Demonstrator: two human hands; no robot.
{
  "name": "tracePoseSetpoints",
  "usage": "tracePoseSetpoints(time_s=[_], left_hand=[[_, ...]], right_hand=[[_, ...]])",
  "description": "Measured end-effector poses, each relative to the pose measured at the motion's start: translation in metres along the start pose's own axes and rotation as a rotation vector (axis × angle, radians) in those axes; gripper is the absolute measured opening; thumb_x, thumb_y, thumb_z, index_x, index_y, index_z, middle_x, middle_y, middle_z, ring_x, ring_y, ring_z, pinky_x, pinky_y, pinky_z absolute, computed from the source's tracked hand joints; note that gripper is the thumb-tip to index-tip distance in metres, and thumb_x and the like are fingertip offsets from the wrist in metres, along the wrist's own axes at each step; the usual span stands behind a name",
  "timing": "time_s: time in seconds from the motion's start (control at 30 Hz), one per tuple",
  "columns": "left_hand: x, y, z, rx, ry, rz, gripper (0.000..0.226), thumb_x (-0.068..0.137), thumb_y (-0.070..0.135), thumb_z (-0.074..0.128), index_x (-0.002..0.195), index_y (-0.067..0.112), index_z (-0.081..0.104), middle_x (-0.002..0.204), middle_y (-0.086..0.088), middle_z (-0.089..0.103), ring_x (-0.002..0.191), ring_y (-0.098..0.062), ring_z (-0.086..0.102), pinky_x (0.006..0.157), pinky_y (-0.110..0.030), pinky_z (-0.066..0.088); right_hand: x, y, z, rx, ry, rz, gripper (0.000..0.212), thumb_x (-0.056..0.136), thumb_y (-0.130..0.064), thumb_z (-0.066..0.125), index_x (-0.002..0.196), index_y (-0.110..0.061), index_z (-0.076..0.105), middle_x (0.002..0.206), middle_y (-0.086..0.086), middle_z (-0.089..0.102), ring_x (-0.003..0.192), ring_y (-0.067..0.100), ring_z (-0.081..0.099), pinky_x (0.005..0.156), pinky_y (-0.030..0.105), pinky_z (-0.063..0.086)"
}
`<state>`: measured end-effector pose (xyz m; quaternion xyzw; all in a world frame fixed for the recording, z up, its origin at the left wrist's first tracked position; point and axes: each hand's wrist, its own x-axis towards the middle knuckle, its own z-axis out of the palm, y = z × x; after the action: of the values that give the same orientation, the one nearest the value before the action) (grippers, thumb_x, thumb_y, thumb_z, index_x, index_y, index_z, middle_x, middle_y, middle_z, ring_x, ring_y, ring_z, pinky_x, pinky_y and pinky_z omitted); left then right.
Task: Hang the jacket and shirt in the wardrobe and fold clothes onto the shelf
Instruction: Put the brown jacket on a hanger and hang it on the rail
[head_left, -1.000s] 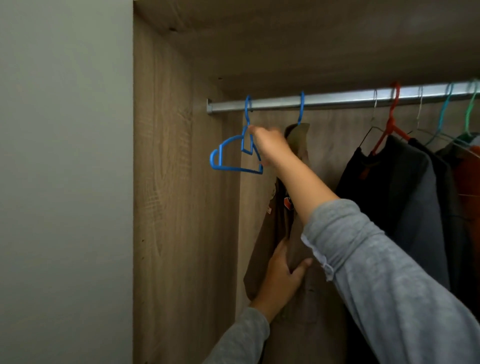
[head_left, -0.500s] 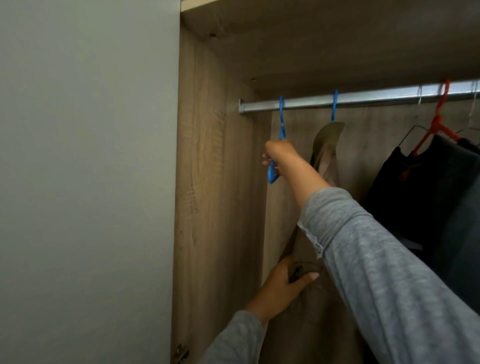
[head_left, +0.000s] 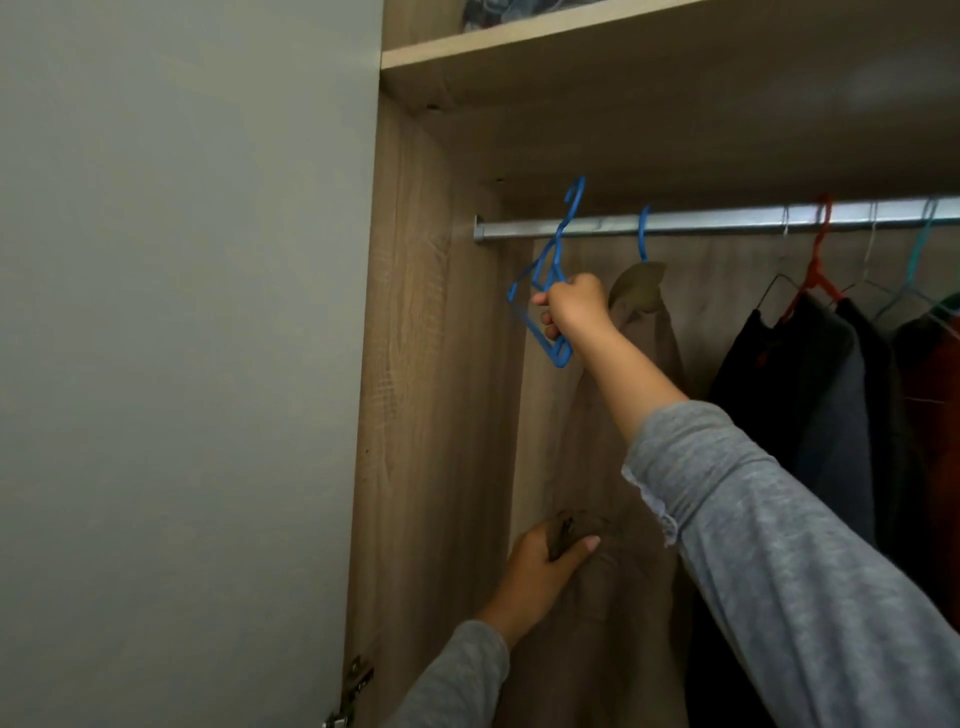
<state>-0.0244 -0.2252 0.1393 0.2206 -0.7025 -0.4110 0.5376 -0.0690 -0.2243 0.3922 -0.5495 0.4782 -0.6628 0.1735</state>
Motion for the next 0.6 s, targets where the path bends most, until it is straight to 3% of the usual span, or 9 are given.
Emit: tracePoseSetpoints(time_s=[0.23,0.3,0.43,0.6], left_hand=[[-0.044,0.002,0.003,0.029,0.098,-0.023,0.016,0.086,0.014,0.067,0.101,0.015,0.067,0.089,0.014,0.072,0.088,0.002,0.066,0.079,-0.017,0.051],[-0.062,0.005,0.004,0.045,0.078,-0.060,0.015,0.086,0.015,0.068,0.100,0.013,0.067,0.090,0.009,0.071,0.087,-0.001,0.067,0.079,-0.021,0.053],[-0.102,0.013,0.006,0.056,0.039,-0.110,0.013,0.086,0.007,0.065,0.097,0.015,0.064,0.088,0.015,0.067,0.077,0.010,0.064,0.071,-0.010,0.048],[-0.159,0.015,0.009,0.028,0.036,-0.222,0.017,0.086,0.001,0.063,0.084,0.018,0.065,0.082,0.007,0.070,0.075,-0.002,0.066,0.067,-0.015,0.049]], right_hand=[[-0.062,0.006,-0.029,-0.116,0.011,-0.067,0.031,0.090,-0.002,0.038,0.063,-0.015,0.047,0.083,0.016,0.060,0.047,0.016,0.043,0.044,0.027,0.036],[-0.083,0.010,-0.041,-0.133,0.002,-0.071,0.030,0.091,-0.005,0.041,0.065,-0.015,0.050,0.078,0.010,0.062,0.045,0.015,0.044,0.042,0.026,0.037],[-0.129,0.016,-0.064,-0.143,-0.005,-0.049,0.025,0.093,-0.010,0.047,0.069,-0.014,0.050,0.058,-0.002,0.054,0.033,0.006,0.041,0.033,0.017,0.033],[-0.195,0.023,-0.090,-0.198,-0.035,0.049,0.020,0.092,-0.013,0.054,0.072,-0.014,0.050,0.055,0.001,0.046,0.033,0.006,0.041,0.031,0.017,0.033]])
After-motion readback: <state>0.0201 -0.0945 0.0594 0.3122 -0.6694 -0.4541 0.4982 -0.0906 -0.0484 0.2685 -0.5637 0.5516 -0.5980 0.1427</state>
